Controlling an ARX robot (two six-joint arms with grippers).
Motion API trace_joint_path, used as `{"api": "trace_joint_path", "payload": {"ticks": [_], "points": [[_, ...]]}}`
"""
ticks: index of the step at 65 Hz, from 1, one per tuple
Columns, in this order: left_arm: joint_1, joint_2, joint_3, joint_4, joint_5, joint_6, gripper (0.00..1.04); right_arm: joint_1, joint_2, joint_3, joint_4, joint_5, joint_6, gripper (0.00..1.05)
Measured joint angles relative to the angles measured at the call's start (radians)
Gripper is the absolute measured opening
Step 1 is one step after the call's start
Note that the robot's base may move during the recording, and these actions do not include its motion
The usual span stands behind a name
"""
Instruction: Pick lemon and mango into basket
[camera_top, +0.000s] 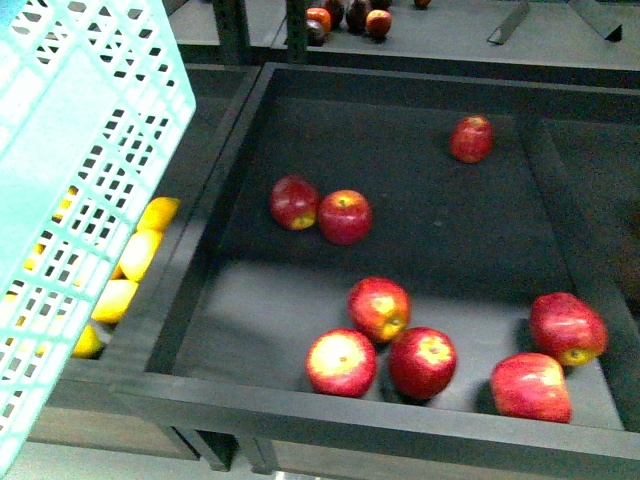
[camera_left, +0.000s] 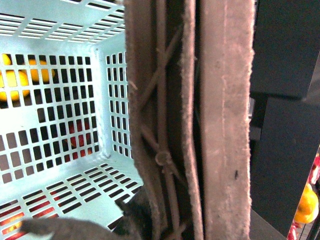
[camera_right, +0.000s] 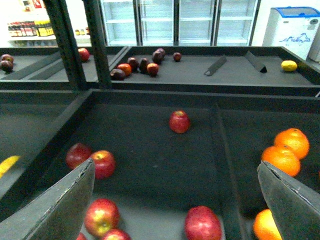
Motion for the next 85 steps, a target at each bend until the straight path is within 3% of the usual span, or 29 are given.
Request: {"api": "trace_joint_path", "payload": {"ticks": [85], "points": [[0.0, 0.0, 0.002, 0.0, 0.001, -0.001, 0.15, 0.0, 0.001, 0.0, 0.0, -0.001, 0.0, 0.96]]}}
